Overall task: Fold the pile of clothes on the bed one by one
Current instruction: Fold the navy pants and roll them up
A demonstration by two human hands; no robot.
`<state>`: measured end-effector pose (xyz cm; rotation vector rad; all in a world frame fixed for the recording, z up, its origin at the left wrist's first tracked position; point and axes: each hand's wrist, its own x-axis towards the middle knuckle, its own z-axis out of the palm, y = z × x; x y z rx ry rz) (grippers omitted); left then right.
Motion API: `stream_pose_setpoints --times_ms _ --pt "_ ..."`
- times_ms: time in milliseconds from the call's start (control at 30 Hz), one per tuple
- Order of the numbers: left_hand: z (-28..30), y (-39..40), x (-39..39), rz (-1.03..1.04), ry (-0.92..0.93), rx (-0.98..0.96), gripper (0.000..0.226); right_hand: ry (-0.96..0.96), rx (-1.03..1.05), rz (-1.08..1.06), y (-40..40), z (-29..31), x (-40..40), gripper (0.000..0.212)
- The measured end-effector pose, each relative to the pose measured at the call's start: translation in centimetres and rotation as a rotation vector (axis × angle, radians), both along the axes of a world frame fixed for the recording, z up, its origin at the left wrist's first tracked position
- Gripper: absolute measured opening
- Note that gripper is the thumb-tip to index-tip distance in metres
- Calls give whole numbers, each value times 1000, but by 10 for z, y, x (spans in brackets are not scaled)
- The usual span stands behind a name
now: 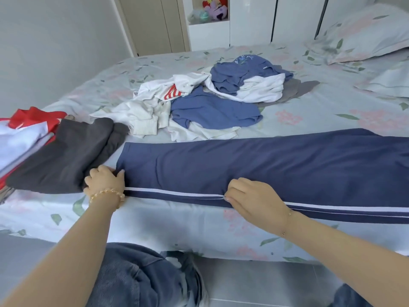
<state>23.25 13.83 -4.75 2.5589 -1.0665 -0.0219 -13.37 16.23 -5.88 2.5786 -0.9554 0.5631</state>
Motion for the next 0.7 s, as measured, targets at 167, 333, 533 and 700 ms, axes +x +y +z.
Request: stream_pose_setpoints --times_ms 167,333,533,700 --pt "11 4 12 -20 140 -167 23 -80 49 122 9 -1 -1 31" --pt "21 6 3 -24 247 -117 38 -167 269 154 11 4 -5 24" --pt "45 -9 -16 -35 412 -2 58 -241 467 -25 -8 16 -50 19" --pt "80 -35 -92 -385 248 -277 29 -299 455 -324 -34 34 -116 18"
